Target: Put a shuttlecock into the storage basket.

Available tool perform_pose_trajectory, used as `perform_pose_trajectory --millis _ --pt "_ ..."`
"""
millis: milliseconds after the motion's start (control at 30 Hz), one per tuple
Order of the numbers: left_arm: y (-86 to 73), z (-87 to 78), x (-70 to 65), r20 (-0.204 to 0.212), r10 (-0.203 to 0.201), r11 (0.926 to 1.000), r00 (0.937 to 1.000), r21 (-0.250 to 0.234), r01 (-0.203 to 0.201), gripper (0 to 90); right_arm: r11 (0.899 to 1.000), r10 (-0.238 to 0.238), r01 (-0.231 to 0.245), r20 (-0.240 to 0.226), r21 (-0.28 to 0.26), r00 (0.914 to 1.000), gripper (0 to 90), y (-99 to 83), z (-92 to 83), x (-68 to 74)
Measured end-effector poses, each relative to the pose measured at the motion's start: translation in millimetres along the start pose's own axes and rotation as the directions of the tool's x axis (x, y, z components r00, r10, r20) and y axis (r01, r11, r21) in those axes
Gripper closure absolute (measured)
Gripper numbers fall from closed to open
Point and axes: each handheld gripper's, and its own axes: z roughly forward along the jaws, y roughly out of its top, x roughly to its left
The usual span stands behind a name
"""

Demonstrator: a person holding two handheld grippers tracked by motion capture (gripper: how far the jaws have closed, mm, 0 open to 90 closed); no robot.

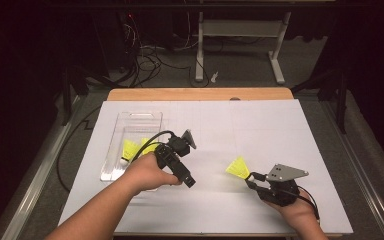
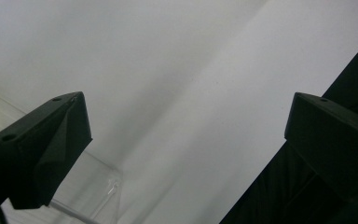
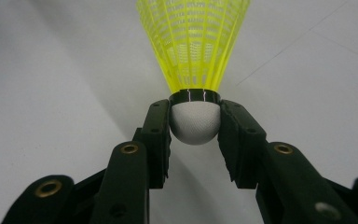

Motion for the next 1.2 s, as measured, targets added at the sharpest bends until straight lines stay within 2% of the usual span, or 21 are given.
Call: perform_pose_trajectory --millis 167,300,533,767,1200 --pt "0.8 2.9 -0.1 0.002 0.006 0.9999 1.0 0.009 -0.006 1.7 1.0 -0.001 0.001 -0.016 0.002 0.9999 66.4 0.2 1.4 -0.1" --pt "2.2 4.3 -0.7 0.006 0.0 1.0 1.0 -0.004 0.0 1.7 1.0 -0.001 0.002 -0.031 0.004 0.9995 66.4 1.5 3.5 -0.5" --pt "3.8 5.6 -2.1 0.007 0.018 0.9998 0.9998 0.008 -0.018 2.5 1.0 -0.023 0.023 -0.069 0.002 0.9973 66.4 7.2 7.1 5.0" --pt "5.7 8.0 -5.2 0.022 0.028 0.9995 0.9994 0.011 -0.028 7.5 0.999 -0.045 0.045 -0.131 0.001 0.9904 66.4 13.9 12.4 14.7" --pt "12.8 15.2 -15.4 0.045 0.067 0.9976 0.9967 0.016 -0.068 15.4 0.996 -0.084 0.086 -0.193 -0.001 0.9777 66.4 21.6 20.0 29.6"
